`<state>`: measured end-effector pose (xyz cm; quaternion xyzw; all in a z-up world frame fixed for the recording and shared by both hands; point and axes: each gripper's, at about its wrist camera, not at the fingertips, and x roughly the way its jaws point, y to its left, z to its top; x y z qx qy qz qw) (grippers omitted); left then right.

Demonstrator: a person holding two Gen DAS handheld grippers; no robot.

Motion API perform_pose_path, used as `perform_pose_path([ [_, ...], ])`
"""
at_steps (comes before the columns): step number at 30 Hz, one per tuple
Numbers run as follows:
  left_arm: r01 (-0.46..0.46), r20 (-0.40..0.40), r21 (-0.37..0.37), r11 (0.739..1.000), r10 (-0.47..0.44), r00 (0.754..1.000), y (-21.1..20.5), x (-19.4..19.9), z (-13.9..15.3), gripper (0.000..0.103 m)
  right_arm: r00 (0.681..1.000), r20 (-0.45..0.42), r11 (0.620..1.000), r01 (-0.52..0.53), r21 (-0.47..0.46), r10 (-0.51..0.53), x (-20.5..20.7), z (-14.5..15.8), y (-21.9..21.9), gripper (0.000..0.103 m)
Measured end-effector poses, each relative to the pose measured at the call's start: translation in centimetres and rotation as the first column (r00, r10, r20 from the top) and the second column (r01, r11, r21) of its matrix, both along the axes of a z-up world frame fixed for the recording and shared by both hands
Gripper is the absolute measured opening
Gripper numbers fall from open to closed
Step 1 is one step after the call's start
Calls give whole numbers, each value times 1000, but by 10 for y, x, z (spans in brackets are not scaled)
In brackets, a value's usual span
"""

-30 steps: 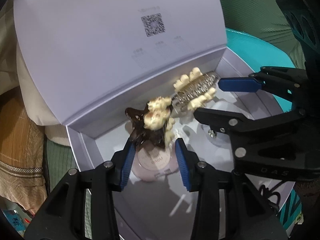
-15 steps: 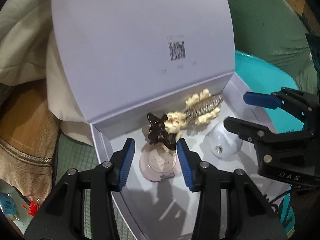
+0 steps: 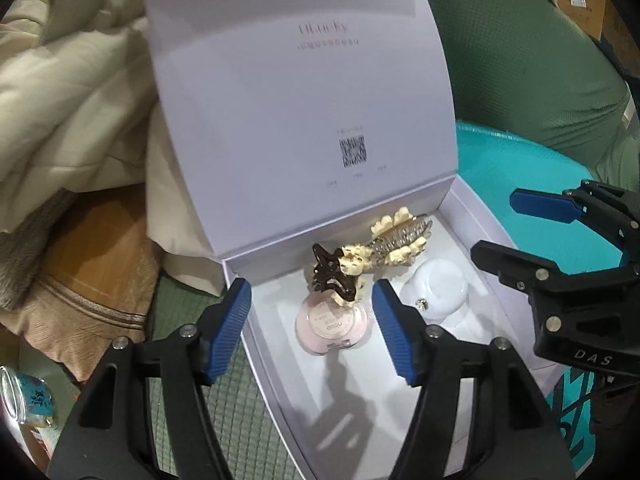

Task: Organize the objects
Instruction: 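Withdraw both tools from the box toward the jars on the mat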

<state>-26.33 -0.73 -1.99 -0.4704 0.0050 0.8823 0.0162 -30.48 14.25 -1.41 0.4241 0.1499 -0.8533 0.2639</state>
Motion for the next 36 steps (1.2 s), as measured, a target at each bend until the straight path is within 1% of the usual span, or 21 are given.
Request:
perform_pose_path([
  [3,-7,-12,15,1000,8,1000,-15,0,10,68,1000,-22,1000,7,-7,-7,8,10,3,75],
  [5,-12,-35,20,1000,13,999,-19,6,20,70,999,-45,1000,5,-7,-5,14,18,4,76],
  [6,-14,-46,19,1000,15,999,-12,3,19,72,998,-59,1000,6,-2,-6,18,22,5,79],
  [7,-20,-57,17,1000,21,998,-10,4,23,79,998,-68,1000,9,0,-9,21,26,5,82],
  [9,-25,-70,4,1000,25,997,-10,11,32,84,996,-91,1000,8,-10,-9,29,36,7,84],
  [10,-23,-86,1,1000,23,996,6,10,28,85,995,-95,1000,6,-14,-8,32,38,7,85],
  [14,-28,-123,-25,999,25,992,13,22,43,86,993,-118,1000,11,-17,-13,43,51,12,86],
  [15,-31,-125,-24,999,28,992,14,23,38,87,992,-122,1000,11,-18,-13,47,55,13,86],
  [18,-33,-137,-9,999,31,990,11,38,50,87,992,-121,1000,18,-13,-20,55,62,17,86],
  [24,-34,-139,-57,998,25,990,17,60,63,87,994,-108,999,32,-30,-35,72,67,26,86],
  [28,-24,-147,-56,998,16,989,21,81,69,87,994,-107,999,25,-28,-28,87,70,30,86],
  [31,-16,-149,-71,997,6,989,25,91,72,87,993,-112,999,18,-27,-21,97,71,31,86],
  [36,-8,-153,-57,998,-1,988,25,107,75,87,995,-99,999,9,-37,-13,111,71,34,86],
])
